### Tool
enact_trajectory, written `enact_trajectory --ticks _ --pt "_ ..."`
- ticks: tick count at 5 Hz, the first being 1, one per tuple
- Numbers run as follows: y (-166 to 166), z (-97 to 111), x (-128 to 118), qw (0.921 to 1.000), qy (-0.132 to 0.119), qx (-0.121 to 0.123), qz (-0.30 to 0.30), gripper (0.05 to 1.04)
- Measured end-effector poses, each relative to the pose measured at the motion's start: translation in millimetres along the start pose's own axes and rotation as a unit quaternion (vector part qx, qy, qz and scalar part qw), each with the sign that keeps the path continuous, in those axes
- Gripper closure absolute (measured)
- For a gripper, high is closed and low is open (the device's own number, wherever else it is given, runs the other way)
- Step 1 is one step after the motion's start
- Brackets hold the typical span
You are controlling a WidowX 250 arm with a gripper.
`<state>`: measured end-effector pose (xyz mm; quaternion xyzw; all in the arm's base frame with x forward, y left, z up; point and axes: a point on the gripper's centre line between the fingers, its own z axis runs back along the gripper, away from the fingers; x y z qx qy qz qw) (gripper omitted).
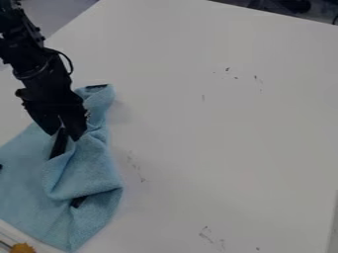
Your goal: Unfold the cloth from bottom left to top right
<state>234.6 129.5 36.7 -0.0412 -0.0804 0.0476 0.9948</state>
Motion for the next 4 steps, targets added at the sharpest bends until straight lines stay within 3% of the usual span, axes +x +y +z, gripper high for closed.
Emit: enact_trajectory --ticks 1,2,3,4 --pt "0.1 -3.0 -0.9 1.0000 0.003 -0.004 0.000 0.696" --pt "2.8 -3.3 -1.6 1.0000 0.000 -0.006 0.005 0.662" --pt "2.6 -3.3 -0.5 1.0000 -0.003 -0.006 0.005 0.515" --pt "1.9 -5.2 -1.2 0.9999 0.000 -0.010 0.004 0.248"
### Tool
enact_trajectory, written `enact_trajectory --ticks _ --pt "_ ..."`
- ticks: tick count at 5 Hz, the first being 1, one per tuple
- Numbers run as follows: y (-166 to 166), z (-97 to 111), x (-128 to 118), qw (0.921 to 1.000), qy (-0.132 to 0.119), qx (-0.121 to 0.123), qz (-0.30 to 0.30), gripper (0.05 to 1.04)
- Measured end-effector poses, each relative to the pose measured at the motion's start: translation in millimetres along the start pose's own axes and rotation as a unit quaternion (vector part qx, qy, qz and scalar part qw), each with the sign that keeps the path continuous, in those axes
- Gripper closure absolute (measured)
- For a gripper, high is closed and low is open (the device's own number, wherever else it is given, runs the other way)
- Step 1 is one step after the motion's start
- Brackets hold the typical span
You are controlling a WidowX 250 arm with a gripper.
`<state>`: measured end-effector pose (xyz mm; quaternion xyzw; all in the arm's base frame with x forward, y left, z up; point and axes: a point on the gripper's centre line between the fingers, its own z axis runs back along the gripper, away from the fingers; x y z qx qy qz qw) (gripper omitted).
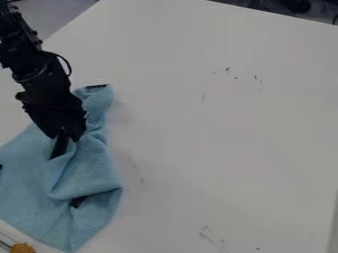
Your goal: Unfold the cloth from bottom left to top right
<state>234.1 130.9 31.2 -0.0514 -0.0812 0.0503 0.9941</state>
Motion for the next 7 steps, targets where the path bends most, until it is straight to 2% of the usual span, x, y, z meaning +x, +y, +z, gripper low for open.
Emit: enact_trajectory --ticks 1,2,3,4,5,6,7 --pt "0.2 0.1 -0.1 1.0000 0.000 0.000 0.001 0.263" --pt "0.9 0.1 0.7 1.0000 -0.003 0.002 0.001 0.340" --pt "0.5 -1.5 0.2 1.0000 -0.001 -0.001 0.001 0.653" --pt "1.3 -3.2 -0.7 1.0000 0.000 -0.004 0.003 0.896" --pt "2.5 -4.8 -0.6 1.0000 0.000 -0.009 0.004 1.016" --pt "1.8 -8.0 1.2 0.9999 0.001 -0.014 0.005 1.031" --pt "-1.4 -6.1 2.7 1.0000 0.000 -0.007 0.001 1.009"
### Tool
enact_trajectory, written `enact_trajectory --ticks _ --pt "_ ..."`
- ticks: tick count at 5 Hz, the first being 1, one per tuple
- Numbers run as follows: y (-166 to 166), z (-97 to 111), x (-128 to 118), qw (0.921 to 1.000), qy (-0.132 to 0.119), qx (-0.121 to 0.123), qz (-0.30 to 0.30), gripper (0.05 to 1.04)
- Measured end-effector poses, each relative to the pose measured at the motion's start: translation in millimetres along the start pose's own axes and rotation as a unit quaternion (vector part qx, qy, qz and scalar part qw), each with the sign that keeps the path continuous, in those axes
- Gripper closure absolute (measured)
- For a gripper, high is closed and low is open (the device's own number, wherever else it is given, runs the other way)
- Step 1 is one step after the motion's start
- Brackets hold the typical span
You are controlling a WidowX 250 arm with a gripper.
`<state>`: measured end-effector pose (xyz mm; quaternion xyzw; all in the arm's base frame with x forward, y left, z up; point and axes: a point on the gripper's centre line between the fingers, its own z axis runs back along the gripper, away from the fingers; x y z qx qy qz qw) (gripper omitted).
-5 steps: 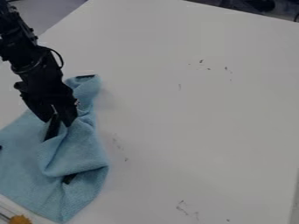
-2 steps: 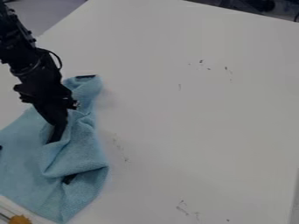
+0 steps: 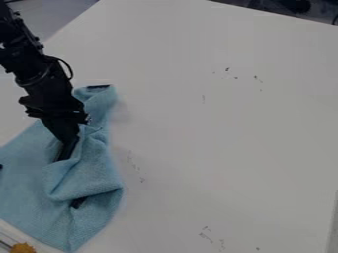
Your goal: Unfold the cloth from bottom left to top right
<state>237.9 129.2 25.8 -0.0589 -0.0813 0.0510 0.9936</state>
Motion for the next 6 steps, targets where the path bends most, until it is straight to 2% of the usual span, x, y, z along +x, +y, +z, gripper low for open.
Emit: enact_trajectory --ticks 1,2,3,4,5,6 --pt "-4 6 0 1.0000 -0.007 0.006 0.002 0.852" --pt "-6 5 1 1.0000 -0.006 0.005 -0.003 0.585" --pt "-9 1 3 0.9999 -0.003 0.001 -0.013 0.271" --pt "-10 -3 4 0.9999 0.002 -0.007 -0.015 0.077" --pt "-8 -8 4 0.9998 0.006 -0.015 -0.014 0.130" --pt "-4 -11 2 0.9997 0.004 -0.023 -0.006 0.417"
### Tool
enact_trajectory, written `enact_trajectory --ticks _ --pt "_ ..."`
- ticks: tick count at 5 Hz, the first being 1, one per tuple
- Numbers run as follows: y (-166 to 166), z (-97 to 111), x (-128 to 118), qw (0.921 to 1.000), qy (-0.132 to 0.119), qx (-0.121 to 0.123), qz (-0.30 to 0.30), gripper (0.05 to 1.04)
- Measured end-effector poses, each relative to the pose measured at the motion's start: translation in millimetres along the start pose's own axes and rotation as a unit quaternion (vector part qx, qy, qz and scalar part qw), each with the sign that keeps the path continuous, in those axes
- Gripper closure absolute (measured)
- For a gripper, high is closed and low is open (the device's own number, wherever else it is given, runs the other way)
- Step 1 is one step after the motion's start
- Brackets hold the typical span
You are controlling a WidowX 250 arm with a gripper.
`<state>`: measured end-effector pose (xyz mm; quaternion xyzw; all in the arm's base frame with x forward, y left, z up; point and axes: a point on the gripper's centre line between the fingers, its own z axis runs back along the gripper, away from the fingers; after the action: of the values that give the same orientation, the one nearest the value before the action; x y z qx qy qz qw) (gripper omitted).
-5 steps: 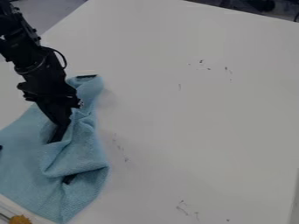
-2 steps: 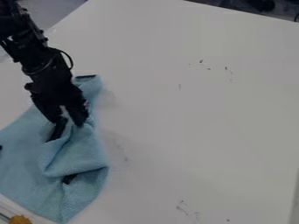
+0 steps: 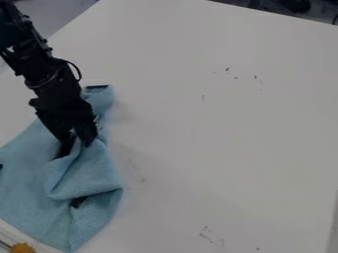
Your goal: Unfold the cloth from bottom left to top right
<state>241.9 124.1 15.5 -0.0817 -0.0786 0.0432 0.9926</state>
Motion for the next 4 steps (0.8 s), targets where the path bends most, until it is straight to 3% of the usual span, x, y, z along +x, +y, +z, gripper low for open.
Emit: enact_trajectory --ticks 1,2,3,4 --pt "1 0 -1 1.0000 0.000 -0.001 -0.004 0.723" --pt "0 1 -1 1.0000 0.000 0.000 0.001 0.934" --pt "-32 27 17 0.9985 -0.036 0.026 -0.031 1.018" --pt "-81 28 35 0.9951 -0.040 0.027 -0.087 1.026"
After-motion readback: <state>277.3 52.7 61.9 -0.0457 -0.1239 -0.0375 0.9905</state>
